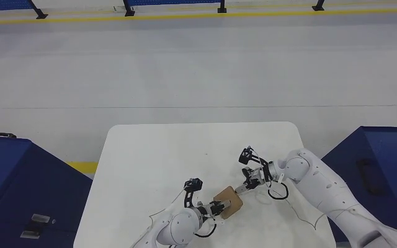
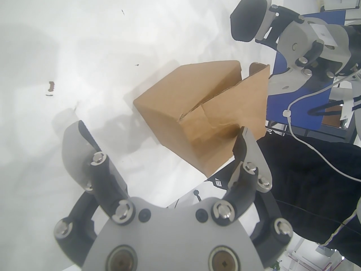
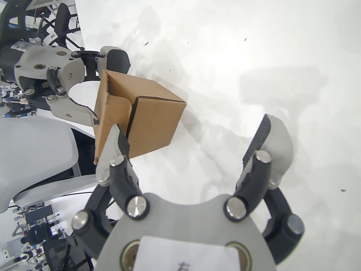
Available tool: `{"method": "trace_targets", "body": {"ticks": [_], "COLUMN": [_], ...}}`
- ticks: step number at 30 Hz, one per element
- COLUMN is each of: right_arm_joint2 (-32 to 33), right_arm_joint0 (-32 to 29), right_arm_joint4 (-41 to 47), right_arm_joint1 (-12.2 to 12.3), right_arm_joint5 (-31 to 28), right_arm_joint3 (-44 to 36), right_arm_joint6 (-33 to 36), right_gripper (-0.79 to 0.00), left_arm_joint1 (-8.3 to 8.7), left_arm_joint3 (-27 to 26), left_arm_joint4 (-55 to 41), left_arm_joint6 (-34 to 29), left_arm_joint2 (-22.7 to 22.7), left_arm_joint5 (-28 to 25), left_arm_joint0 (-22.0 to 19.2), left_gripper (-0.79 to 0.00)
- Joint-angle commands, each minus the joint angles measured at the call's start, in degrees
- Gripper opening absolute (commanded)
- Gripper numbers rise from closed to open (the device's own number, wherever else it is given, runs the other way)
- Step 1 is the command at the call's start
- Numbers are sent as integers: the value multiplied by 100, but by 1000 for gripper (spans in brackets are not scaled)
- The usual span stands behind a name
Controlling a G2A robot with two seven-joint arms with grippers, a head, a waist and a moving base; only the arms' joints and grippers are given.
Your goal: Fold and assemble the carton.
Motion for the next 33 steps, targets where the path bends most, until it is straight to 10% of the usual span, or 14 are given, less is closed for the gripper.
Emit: {"method": "trace_targets", "body": {"ticks": [1,33], "right_arm_joint2": [-10,-438], "right_arm_joint0": [4,349], "right_arm_joint4": [-8,61], "right_arm_joint1": [-4,-270], "right_arm_joint5": [12,21], "right_arm_joint3": [-1,486], "right_arm_joint6": [-8,72], "right_gripper": [0,0], "left_arm_joint1": [-2,-40], "left_arm_joint3": [7,154], "left_arm_joint4": [-2,-48], "left_arm_joint6": [6,96], "left_arm_joint2": [5,83], "left_arm_joint5": [-2,60], "left_arm_joint0": [-5,-112], "left_gripper": [0,0]}}
